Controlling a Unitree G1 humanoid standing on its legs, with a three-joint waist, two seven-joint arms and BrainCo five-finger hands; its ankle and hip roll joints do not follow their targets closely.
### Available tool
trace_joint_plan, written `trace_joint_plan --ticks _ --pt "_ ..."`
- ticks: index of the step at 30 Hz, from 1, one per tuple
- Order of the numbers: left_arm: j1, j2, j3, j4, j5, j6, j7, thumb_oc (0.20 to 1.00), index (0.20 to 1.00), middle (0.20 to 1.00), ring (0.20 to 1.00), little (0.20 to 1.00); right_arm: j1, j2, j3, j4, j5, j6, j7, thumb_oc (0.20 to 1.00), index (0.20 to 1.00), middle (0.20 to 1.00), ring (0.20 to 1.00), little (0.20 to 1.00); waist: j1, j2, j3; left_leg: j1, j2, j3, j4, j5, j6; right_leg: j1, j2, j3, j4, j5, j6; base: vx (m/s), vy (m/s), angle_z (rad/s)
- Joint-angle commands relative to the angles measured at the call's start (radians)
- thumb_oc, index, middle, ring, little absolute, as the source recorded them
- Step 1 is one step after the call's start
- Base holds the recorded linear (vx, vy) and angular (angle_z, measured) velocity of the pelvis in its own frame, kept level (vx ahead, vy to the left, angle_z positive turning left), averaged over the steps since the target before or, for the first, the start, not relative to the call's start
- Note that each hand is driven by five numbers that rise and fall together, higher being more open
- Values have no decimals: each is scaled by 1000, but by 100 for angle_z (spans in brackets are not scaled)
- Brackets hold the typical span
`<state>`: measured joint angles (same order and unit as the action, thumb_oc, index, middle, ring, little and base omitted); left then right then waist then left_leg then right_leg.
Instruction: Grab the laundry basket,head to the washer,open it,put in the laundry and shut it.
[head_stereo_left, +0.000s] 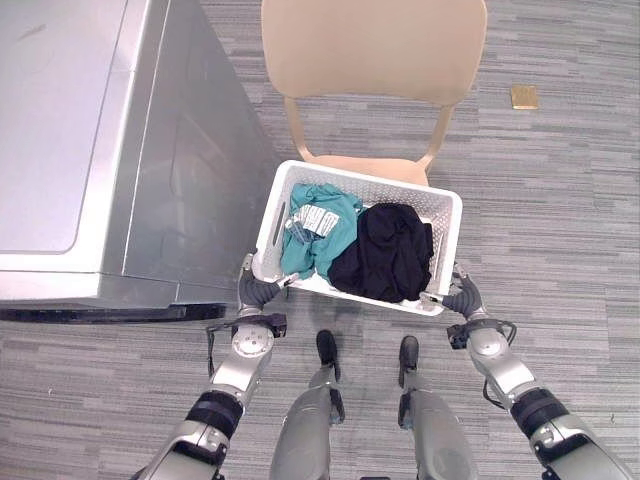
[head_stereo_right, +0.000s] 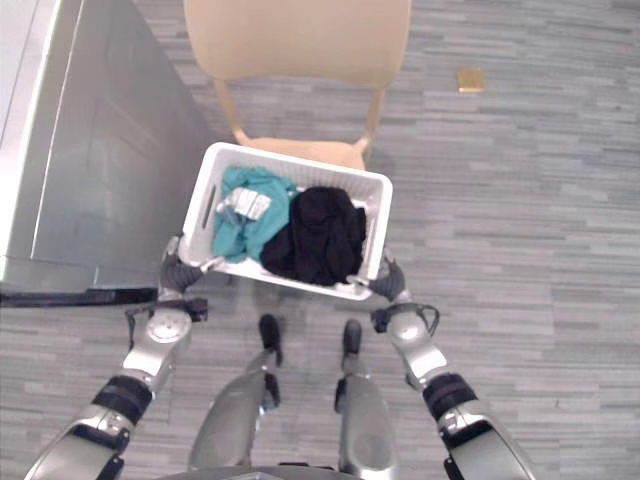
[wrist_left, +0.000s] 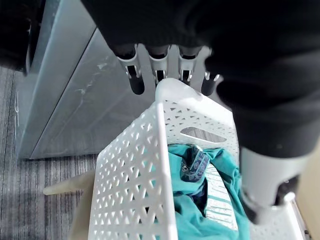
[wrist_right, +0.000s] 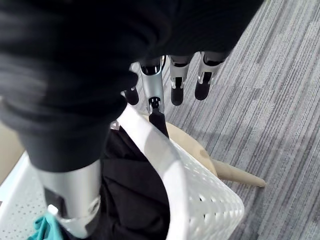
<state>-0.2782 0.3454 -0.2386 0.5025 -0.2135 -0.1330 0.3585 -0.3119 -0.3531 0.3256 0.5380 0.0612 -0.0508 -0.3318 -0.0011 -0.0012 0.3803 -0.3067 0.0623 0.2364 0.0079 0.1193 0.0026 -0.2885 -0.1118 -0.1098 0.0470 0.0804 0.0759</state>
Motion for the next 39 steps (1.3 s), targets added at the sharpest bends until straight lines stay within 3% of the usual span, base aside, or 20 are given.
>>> trace_joint_plan --ticks 1,2,10,13,21,26,27,31,32,33,35,36,37,38,39 --pt "28 2 28 -34 -47 -63 -26 1000 1000 1000 1000 1000 44 -4 -32 -69 53 -67 17 1000 1000 1000 1000 1000 20 -25 -79 -42 30 -56 126 -126 -74 -23 -50 -8 57 -85 37 -58 -16 2" --pt "72 19 37 -60 -39 -55 -69 1000 1000 1000 1000 1000 76 -21 -65 -77 70 -66 49 1000 1000 1000 1000 1000 22 -28 -81 -33 29 -48 119 -101 -66 -12 -52 -16 52 -68 34 -46 -18 3" --pt "258 70 73 -100 11 -14 -228 1000 1000 1000 1000 1000 229 -99 -136 -138 20 -57 188 1000 1000 1000 1000 1000 23 -29 -105 92 38 -53 91 -106 -65 109 -46 -20 33 -93 44 16 -18 2" --pt "336 63 108 3 48 17 -268 1000 1000 1000 1000 1000 306 -97 -142 -81 -43 -54 240 1000 1000 1000 1000 1000 20 -21 -122 158 43 -79 80 -105 -58 165 -27 -5 77 -142 40 -32 -85 9" --pt "356 18 128 199 61 40 -260 1000 1000 1000 1000 1000 336 -65 -139 52 -70 -43 230 1000 1000 1000 1000 1000 17 -10 -156 203 55 -101 51 -72 -68 224 22 32 62 -172 18 -25 -102 11" --pt "323 3 115 258 60 30 -240 1000 1000 1000 1000 1000 327 -58 -123 130 -46 -47 206 1000 1000 1000 1000 1000 24 -3 -152 128 60 -124 80 -38 -91 244 32 -27 6 -172 -1 -138 -71 77" --pt "310 -7 104 257 64 22 -233 1000 1000 1000 1000 1000 324 -53 -115 154 -37 -44 202 1000 1000 1000 1000 1000 15 -8 -148 121 84 -76 108 -62 -95 236 -1 -73 -10 -152 9 -119 142 137" --pt "291 -20 88 265 69 23 -221 1000 1000 1000 1000 1000 320 -39 -105 166 -37 -35 202 1000 1000 1000 1000 1000 -4 -15 -158 157 159 28 121 -88 -113 255 -59 -143 -22 -152 35 4 176 79" --pt "291 -20 88 265 69 23 -221 1000 1000 1000 1000 1000 320 -39 -105 166 -37 -35 202 1000 1000 1000 1000 1000 -4 -14 -157 158 159 28 121 -89 -114 256 -59 -144 -22 -153 35 117 241 72" --pt "275 -25 81 263 64 22 -224 1000 1000 1000 1000 1000 323 -23 -103 167 -41 -25 207 1000 1000 1000 1000 1000 -20 -10 -177 175 199 132 91 -78 -124 262 -90 -204 -32 -142 50 110 307 80" --pt "271 -33 69 271 63 21 -232 1000 1000 1000 1000 1000 323 -6 -99 174 -40 -18 207 1000 1000 1000 1000 1000 -22 -13 -189 169 185 136 101 -88 -118 281 -122 -230 -35 -129 64 196 433 114" --pt "268 -28 61 274 67 22 -239 1000 1000 1000 1000 1000 316 13 -91 183 -40 -13 211 1000 1000 1000 1000 1000 -17 -24 -190 141 150 108 124 -118 -99 282 -154 -225 -15 -124 72 241 541 112" --pt "266 -8 60 265 71 27 -245 1000 1000 1000 1000 1000 312 30 -82 176 -44 -8 212 1000 1000 1000 1000 1000 -7 -37 -177 120 107 74 140 -151 -70 264 -180 -202 39 -127 71 186 444 80" --pt "266 -7 60 264 71 27 -245 1000 1000 1000 1000 1000 311 31 -82 176 -44 -7 212 1000 1000 1000 1000 1000 -6 -39 -178 119 106 75 142 -152 -68 261 -182 -201 43 -128 72 122 377 27" --pt "256 11 61 266 81 29 -243 1000 1000 1000 1000 1000 299 42 -64 172 -46 -7 214 1000 1000 1000 1000 1000 -2 -45 -161 114 72 51 144 -174 -46 219 -180 -149 112 -127 63 80 271 42"
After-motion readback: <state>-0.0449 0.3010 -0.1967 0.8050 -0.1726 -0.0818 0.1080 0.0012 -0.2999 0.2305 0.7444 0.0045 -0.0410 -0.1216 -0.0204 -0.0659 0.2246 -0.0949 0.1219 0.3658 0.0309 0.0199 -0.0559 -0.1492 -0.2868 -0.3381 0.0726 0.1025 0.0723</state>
